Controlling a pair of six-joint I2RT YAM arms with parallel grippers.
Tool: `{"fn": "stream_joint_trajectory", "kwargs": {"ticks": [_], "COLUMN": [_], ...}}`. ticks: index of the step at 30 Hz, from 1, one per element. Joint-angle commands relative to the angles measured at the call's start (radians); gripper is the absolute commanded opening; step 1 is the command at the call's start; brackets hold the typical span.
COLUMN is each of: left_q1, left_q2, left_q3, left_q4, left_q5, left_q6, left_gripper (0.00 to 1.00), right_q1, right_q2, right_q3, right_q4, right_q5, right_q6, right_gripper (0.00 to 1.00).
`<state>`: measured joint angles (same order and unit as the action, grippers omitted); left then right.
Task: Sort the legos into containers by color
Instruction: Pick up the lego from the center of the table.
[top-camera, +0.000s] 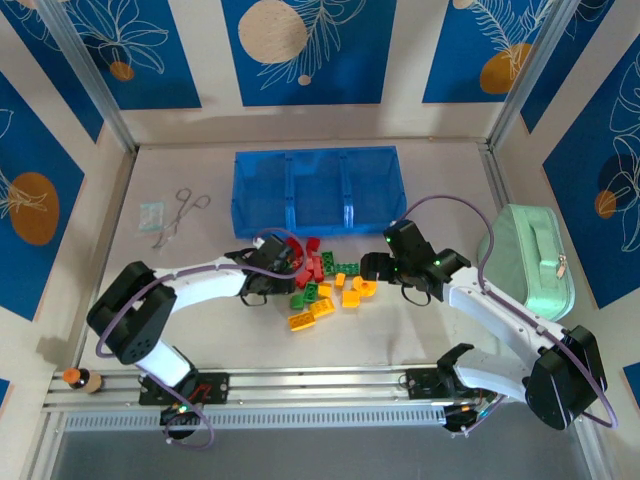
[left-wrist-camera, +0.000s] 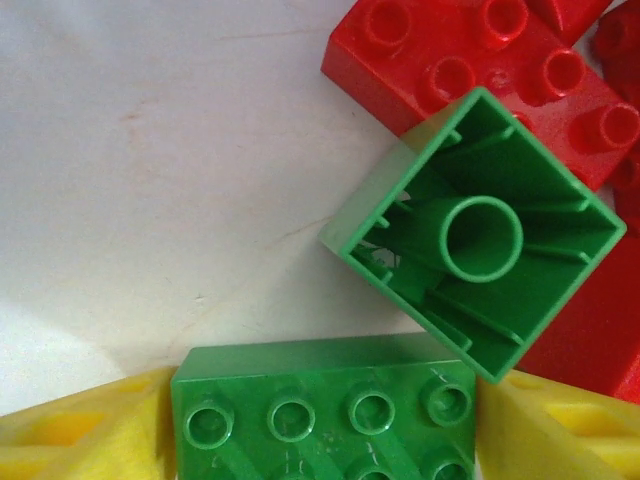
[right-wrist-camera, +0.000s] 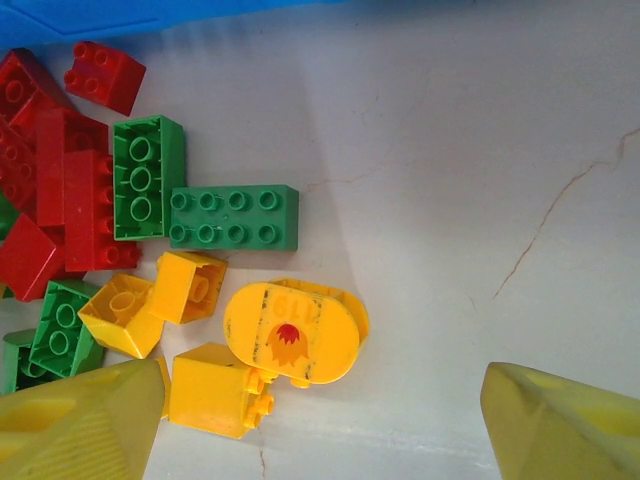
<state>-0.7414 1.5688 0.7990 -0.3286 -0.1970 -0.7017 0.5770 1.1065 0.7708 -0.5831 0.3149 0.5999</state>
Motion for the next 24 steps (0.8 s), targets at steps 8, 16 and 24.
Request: {"fn": "stream_joint_trajectory", "kwargs": {"ticks": [8, 16, 24], "left_q1": [-0.025, -0.025, -0.024], "left_q2": [0.001, -0.001, 0.011], "left_q3": [0.016, -0.013, -0.026], "left_q4": [-0.101, -0.066, -0.040], "left_q5": [-0.078, -0.054, -0.038], "left_q6": [0.030, 0.032, 0.034], "left_gripper": [0.66, 0.71, 0.73], "right_q1": [0.004, 0.009, 0.016], "right_q2": [-0.018, -0.020, -0.036], "right_q3": [-0.005, -0.013, -0.020], "right_q4": [0.018, 0.022, 0.011], "right_q5": [0.001, -0.013, -0.005], "right_q6": [0.014, 0.032, 0.045], "right_gripper": [0.83, 0.84, 0.84]}}
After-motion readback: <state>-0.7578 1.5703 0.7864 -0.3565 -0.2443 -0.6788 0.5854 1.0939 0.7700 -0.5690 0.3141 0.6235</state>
